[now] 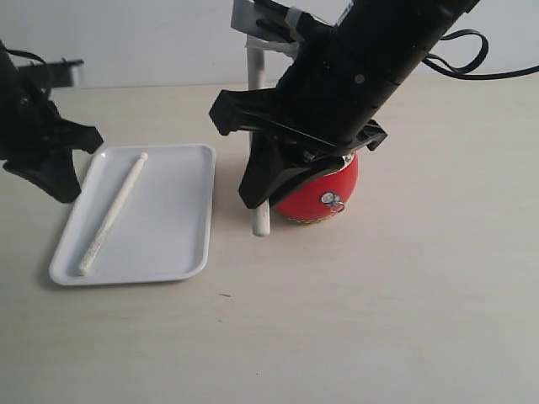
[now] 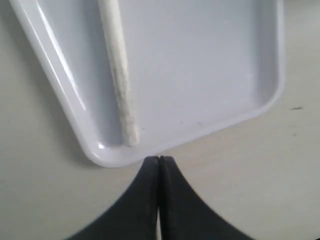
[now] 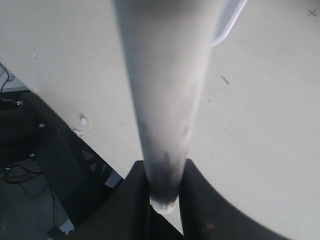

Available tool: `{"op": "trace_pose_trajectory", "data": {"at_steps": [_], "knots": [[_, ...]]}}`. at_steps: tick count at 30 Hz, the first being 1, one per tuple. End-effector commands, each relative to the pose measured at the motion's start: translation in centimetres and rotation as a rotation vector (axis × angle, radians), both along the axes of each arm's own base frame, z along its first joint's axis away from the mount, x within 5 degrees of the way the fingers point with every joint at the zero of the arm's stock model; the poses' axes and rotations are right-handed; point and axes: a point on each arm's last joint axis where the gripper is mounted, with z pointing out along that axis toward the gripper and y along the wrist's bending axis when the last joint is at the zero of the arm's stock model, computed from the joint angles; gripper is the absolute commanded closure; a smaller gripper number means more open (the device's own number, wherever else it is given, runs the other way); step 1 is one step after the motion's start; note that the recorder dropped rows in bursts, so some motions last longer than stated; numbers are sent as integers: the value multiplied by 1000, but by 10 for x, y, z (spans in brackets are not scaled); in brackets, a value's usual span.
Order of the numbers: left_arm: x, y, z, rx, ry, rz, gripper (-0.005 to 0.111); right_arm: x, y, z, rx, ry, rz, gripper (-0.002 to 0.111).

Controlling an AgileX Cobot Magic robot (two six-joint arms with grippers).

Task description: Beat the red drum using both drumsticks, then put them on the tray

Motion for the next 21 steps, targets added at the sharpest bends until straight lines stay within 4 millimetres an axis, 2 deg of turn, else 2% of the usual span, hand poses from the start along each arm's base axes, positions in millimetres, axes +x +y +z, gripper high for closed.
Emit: {"op": "trace_pose_trajectory", "data": {"at_steps": [1, 2, 6, 9, 11, 14, 18, 21], "knots": [[-44, 6, 50, -120, -295, 80, 107, 2, 1, 11, 21, -33, -24, 108], [-62, 10, 60, -130, -386, 99, 107, 4, 2, 16, 31, -48, -26, 108], [-123, 23, 80, -169, -594, 136, 107, 14, 9, 32, 70, -97, -42, 108], [-174, 33, 97, -210, -790, 152, 107, 23, 16, 32, 78, -90, -59, 108], [-206, 39, 106, -239, -911, 157, 107, 27, 26, 26, 66, -73, -56, 108], [-243, 45, 111, -282, -1038, 173, 107, 27, 49, 9, 40, -35, -25, 108], [-281, 56, 111, -303, -1152, 231, 107, 28, 88, -18, -6, 41, 27, 108], [-305, 63, 111, -287, -1251, 229, 107, 37, 105, -36, -46, 115, 21, 108]]}}
